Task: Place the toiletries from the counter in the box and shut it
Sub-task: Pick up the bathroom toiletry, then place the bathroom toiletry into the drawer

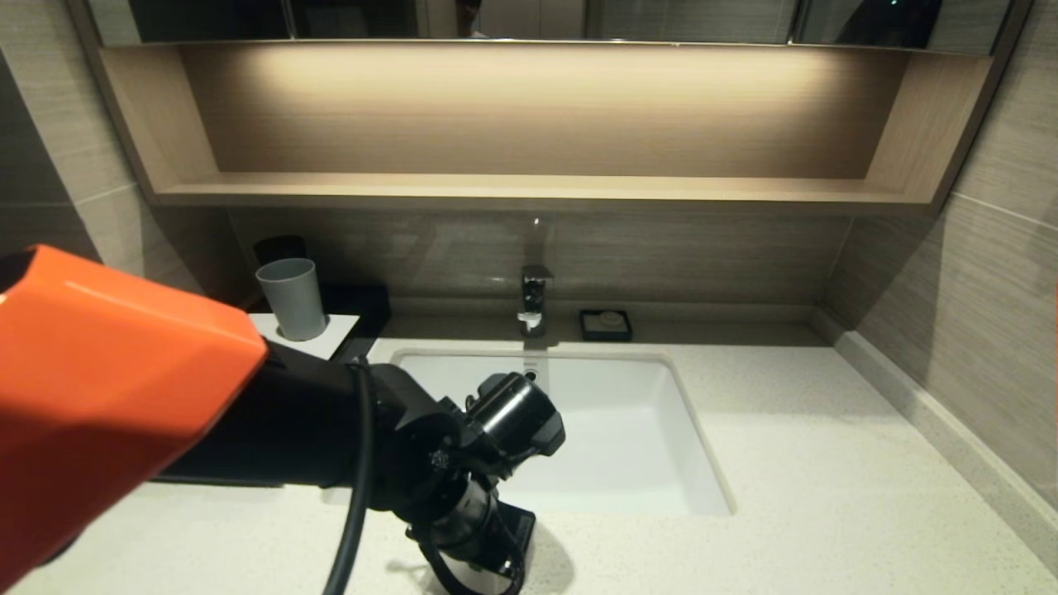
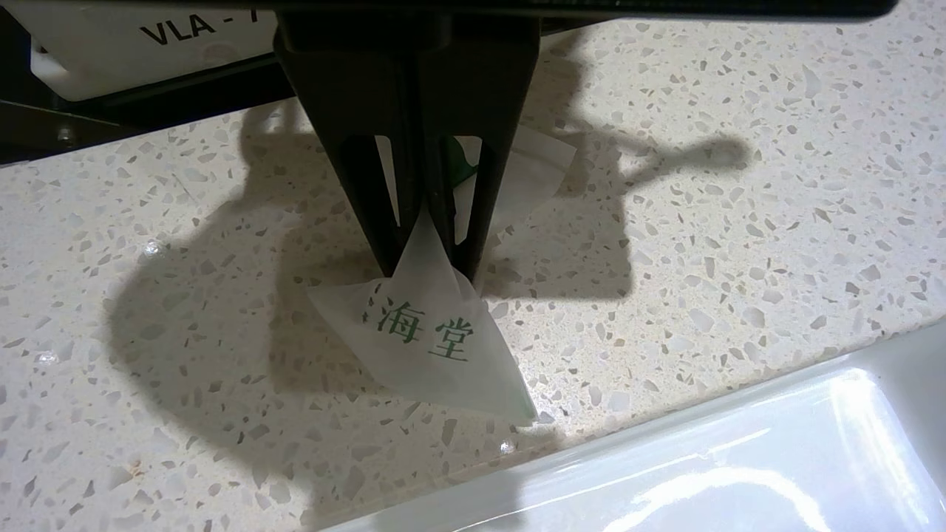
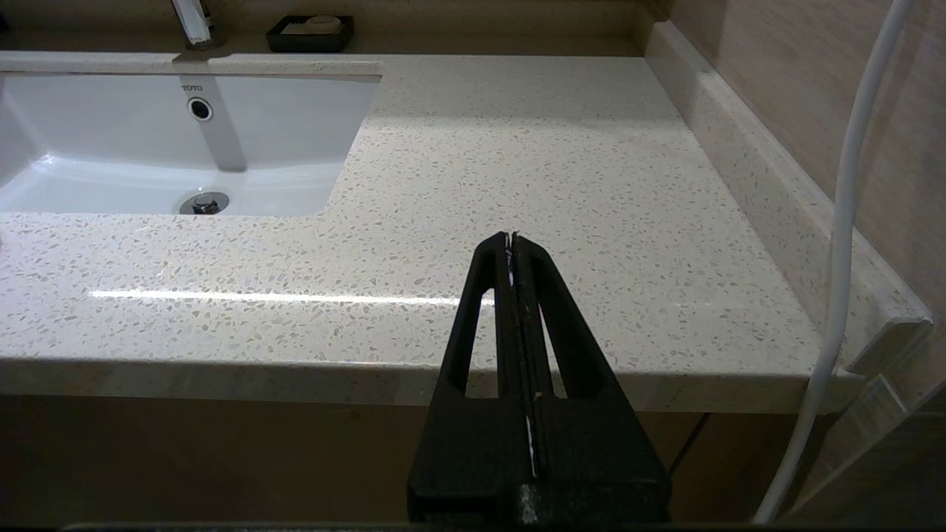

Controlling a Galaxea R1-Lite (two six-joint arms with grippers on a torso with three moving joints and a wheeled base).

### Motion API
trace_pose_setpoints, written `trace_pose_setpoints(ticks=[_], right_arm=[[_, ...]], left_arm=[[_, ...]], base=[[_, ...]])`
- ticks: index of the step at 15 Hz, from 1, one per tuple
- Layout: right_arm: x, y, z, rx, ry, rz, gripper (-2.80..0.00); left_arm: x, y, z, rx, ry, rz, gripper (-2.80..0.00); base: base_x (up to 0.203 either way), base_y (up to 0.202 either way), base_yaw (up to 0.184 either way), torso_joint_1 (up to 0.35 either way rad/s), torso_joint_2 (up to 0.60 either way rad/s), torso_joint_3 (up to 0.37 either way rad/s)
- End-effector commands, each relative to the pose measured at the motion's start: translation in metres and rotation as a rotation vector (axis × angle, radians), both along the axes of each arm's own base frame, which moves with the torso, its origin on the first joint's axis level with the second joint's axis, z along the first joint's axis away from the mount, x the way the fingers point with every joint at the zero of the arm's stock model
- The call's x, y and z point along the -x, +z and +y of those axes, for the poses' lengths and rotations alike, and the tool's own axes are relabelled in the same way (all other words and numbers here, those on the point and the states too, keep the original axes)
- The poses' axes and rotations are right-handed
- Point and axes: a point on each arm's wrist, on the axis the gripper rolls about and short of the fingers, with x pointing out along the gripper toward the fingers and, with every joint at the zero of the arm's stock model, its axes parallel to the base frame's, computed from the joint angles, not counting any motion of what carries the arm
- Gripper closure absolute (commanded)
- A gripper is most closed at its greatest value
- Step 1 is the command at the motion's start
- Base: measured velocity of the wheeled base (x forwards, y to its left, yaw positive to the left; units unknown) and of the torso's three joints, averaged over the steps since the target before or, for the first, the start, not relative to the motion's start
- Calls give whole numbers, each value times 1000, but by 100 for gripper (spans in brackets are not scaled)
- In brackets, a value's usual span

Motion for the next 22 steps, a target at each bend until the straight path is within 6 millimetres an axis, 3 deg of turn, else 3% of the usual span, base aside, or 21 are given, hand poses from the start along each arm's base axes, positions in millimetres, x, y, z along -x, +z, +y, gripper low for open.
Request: trace_pose_setpoints(ticks=[1, 9, 13, 18, 22], right_arm=[[0, 0, 0, 1, 0, 1, 0], [0, 0, 0, 1, 0, 1, 0], [0, 0, 0, 1, 0, 2, 0], [0, 0, 0, 1, 0, 3, 0], [0, 0, 0, 1, 0, 3, 0]], left_arm=[[0, 0, 0, -1, 3, 4, 0], [-6, 13, 7, 35, 35, -31, 0], [-34, 28, 31, 66, 145, -70, 0], [-43, 60, 61, 124, 229, -148, 0], [-69, 77, 100, 147, 365, -209, 0]], base=[[0, 0, 0, 0, 0, 0], [0, 0, 0, 0, 0, 0], [0, 0, 0, 0, 0, 0], [0, 0, 0, 0, 0, 0], [0, 0, 0, 0, 0, 0]])
